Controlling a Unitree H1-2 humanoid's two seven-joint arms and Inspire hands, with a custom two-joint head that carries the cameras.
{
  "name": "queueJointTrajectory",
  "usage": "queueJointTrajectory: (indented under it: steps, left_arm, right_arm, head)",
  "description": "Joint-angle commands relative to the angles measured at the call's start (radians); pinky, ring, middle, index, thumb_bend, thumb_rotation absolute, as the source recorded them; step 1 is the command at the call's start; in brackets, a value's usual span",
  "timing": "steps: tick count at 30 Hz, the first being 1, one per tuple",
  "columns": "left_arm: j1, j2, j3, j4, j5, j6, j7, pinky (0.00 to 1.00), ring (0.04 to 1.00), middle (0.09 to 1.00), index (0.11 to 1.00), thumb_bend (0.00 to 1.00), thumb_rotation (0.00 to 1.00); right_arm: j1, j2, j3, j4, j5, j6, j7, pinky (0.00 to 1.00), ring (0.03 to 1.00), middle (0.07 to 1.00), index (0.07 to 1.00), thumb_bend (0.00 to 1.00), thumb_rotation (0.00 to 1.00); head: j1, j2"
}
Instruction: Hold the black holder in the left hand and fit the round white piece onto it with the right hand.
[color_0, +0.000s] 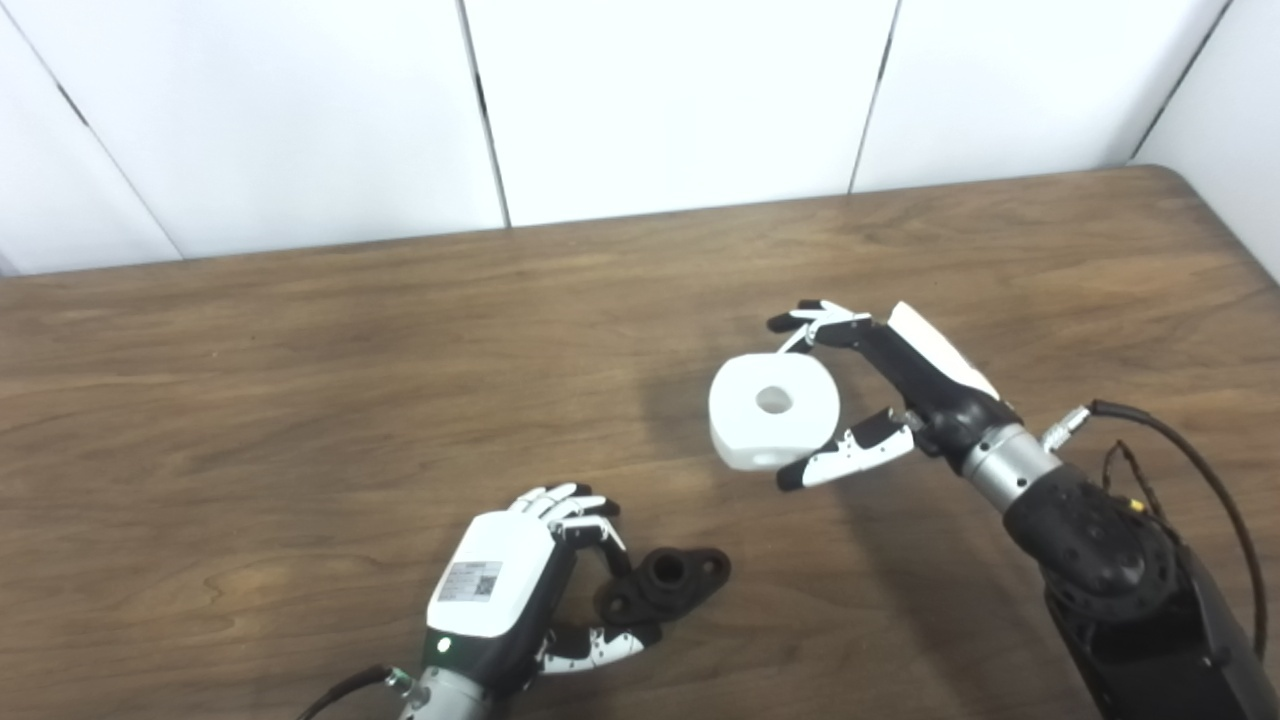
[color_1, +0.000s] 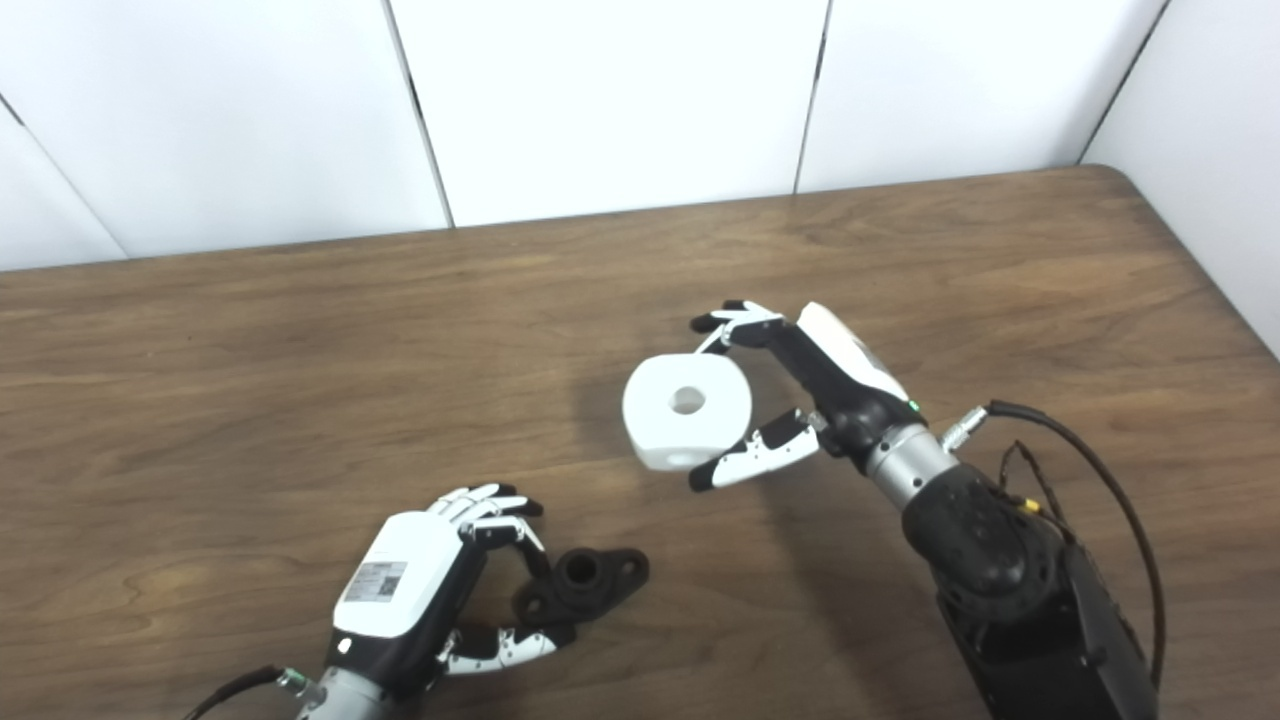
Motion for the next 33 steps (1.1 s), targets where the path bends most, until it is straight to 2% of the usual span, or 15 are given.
queueJointTrajectory:
  steps: [1, 3, 9, 18, 28, 33]
  left_arm:
    - [0.019, 0.003, -0.026, 0.048, 0.015, 0.032, -0.079, 0.86, 0.867, 0.79, 0.488, 0.52, 0.06]
    - [0.014, 0.0, -0.03, 0.047, 0.024, 0.039, -0.086, 0.86, 0.868, 0.79, 0.488, 0.52, 0.06]
    - [0.002, -0.007, -0.034, 0.039, 0.038, 0.057, -0.111, 0.86, 0.873, 0.796, 0.488, 0.52, 0.06]
    - [-0.006, -0.016, -0.032, 0.027, 0.043, 0.068, -0.137, 0.85, 0.87, 0.796, 0.488, 0.52, 0.06]
    - [-0.007, -0.025, -0.03, 0.004, 0.054, 0.084, -0.171, 0.86, 0.874, 0.798, 0.488, 0.52, 0.06]
    - [-0.006, -0.033, -0.027, -0.004, 0.056, 0.09, -0.181, 0.86, 0.875, 0.797, 0.488, 0.52, 0.06]
  right_arm:
    - [-0.004, -0.008, 0.007, -0.065, 0.011, -0.004, 0.014, 0.96, 0.941, 0.835, 0.482, 0.52, 0.15]
    - [0.007, -0.006, 0.018, -0.095, 0.019, 0.011, 0.034, 0.99, 0.95, 0.838, 0.482, 0.52, 0.15]
    - [0.032, -0.001, 0.038, -0.177, 0.041, 0.057, 0.076, 0.92, 0.958, 0.837, 0.483, 0.52, 0.15]
    - [0.042, -0.002, 0.062, -0.255, 0.03, 0.102, 0.121, 0.91, 0.972, 0.835, 0.482, 0.52, 0.15]
    - [0.056, 0.002, 0.069, -0.233, 0.017, 0.08, 0.118, 0.93, 0.985, 0.851, 0.483, 0.52, 0.15]
    - [0.072, 0.005, 0.087, -0.209, -0.011, 0.03, 0.1, 0.91, 0.987, 0.849, 0.483, 0.52, 0.15]
  head:
    - [0.002, 0.009]
    - [0.007, 0.02]
    - [0.02, 0.039]
    - [0.02, 0.06]
    - [0.025, 0.081]
    - [0.04, 0.081]
